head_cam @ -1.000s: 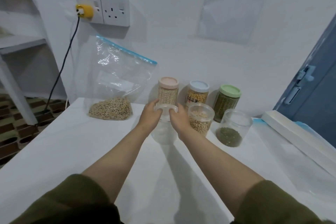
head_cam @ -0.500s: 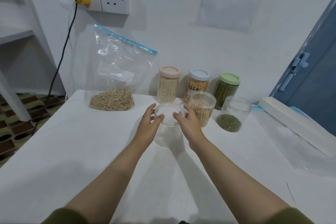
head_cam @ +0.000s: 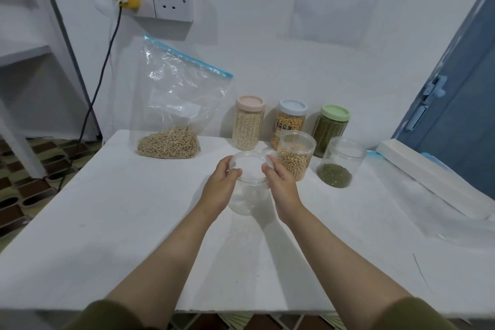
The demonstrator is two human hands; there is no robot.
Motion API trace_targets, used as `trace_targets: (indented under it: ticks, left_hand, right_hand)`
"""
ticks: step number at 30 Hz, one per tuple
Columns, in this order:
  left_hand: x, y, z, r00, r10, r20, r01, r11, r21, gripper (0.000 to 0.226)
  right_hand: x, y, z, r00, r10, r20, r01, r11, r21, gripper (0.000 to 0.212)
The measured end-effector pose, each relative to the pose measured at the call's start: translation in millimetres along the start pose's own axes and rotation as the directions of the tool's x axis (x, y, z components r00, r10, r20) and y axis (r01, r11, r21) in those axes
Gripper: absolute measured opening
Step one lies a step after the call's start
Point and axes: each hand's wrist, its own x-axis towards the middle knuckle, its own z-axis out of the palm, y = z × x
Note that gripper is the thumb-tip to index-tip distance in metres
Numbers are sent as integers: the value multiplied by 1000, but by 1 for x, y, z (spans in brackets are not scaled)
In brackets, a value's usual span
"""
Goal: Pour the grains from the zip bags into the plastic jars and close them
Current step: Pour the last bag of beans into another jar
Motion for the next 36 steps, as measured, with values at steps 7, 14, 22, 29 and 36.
trace_targets:
  ticks: [7,14,22,29,36]
  left_hand:
    - [-10,2,-5,988,30,154,-29,1000,-10,40]
    - [-17,-1,-20,951,97,294,-97,995,-16,63]
    - [-18,1,-23,956,145,256,-154,988,17,62]
    - [-16,-2,-24,959,170,228,-184,982,39,67]
    - [-15,-4,-24,961,156,229,-160,987,-1,67]
  right_hand:
    - [6,-7,-8,999,-13,48,26,963,-268,36]
    - [3,-9,-15,999,-47,-26,40,977,-209,3]
    - [-19,12,-26,966,1,259,55,976,-210,92]
    - [-22,12,-38,979,-90,185,118,982,-145,51]
    - [-17,18,-42,982,-93,166,123,977,-175,51]
